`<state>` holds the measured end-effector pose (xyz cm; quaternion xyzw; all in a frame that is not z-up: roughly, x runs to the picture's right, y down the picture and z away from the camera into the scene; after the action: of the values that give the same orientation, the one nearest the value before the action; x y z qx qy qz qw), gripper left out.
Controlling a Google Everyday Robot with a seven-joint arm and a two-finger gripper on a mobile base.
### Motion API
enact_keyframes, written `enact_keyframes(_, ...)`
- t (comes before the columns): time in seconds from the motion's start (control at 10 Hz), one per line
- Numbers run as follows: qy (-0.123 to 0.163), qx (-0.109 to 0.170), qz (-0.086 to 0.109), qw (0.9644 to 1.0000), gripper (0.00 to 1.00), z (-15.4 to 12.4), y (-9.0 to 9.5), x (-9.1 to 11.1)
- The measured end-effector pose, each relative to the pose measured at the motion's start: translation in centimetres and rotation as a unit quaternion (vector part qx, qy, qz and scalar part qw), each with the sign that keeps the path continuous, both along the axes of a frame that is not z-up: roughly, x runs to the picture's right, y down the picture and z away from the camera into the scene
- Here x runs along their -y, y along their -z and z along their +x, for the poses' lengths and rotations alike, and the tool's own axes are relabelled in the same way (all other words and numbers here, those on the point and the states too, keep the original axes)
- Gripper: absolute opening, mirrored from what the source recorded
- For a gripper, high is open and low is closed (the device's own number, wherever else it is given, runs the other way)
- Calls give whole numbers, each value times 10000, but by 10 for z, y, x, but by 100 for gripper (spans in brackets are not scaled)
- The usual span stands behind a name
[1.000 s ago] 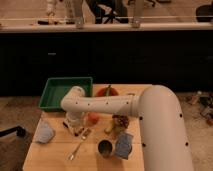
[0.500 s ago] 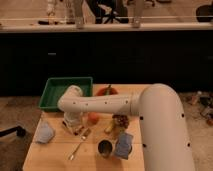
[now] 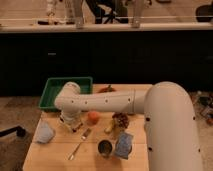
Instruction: Place eraser in purple bowl
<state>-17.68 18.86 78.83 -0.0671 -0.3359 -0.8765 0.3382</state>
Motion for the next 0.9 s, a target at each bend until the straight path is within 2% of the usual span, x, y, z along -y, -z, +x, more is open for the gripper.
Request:
enact_keyframes(0.7,-139,-304,377,9987,0,39,18,41)
enact_keyframes(0.9,-295,-526,468,9971,0,68,18,59)
